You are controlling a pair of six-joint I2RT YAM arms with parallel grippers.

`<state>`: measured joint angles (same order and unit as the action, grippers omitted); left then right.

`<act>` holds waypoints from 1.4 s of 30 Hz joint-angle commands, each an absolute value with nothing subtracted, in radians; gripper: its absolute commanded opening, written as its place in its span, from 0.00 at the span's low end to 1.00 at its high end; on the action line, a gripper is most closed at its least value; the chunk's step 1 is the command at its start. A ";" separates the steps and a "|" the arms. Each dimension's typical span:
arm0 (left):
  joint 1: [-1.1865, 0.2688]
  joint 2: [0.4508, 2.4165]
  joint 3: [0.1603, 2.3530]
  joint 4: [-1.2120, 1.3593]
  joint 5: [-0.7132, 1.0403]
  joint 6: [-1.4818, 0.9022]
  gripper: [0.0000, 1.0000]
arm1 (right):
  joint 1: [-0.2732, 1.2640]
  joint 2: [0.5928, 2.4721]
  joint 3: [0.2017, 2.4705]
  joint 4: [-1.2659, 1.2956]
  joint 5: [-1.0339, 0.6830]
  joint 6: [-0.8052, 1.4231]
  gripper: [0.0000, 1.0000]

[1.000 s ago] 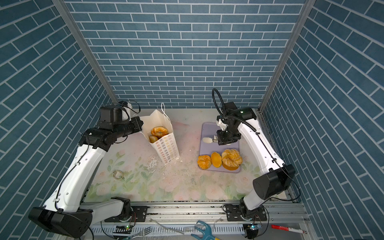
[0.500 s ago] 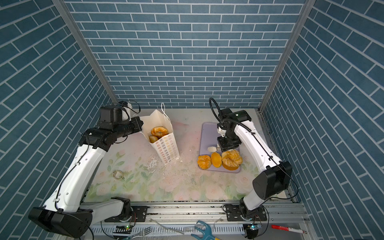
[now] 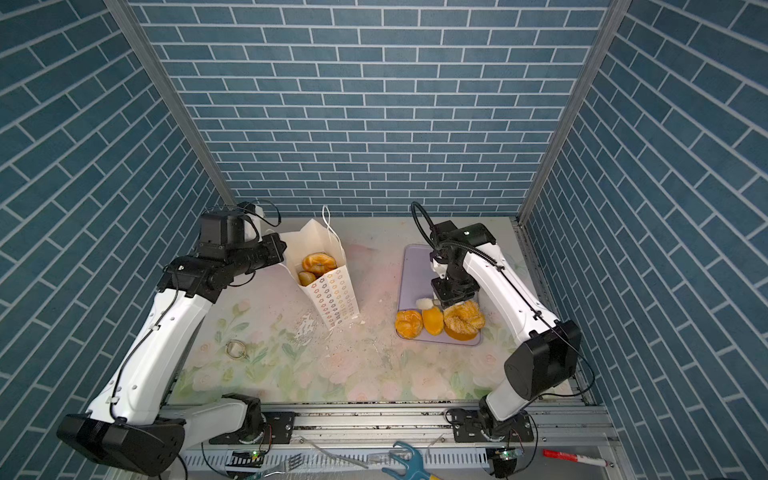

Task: Place the fake bread into the paper bag
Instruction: 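Lower the tongs around the flat yellow bun and close them, right gripper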

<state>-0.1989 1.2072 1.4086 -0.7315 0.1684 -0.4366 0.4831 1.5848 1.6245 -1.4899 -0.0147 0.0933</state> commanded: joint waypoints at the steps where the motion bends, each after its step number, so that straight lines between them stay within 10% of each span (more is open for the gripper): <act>1: -0.206 1.203 1.405 -0.738 0.160 -0.426 0.00 | 0.494 1.585 1.633 -1.521 -0.018 0.109 0.38; 42: -0.205 1.219 1.413 -0.735 0.166 -0.426 0.00 | 0.456 1.790 1.895 -1.437 0.105 0.043 0.18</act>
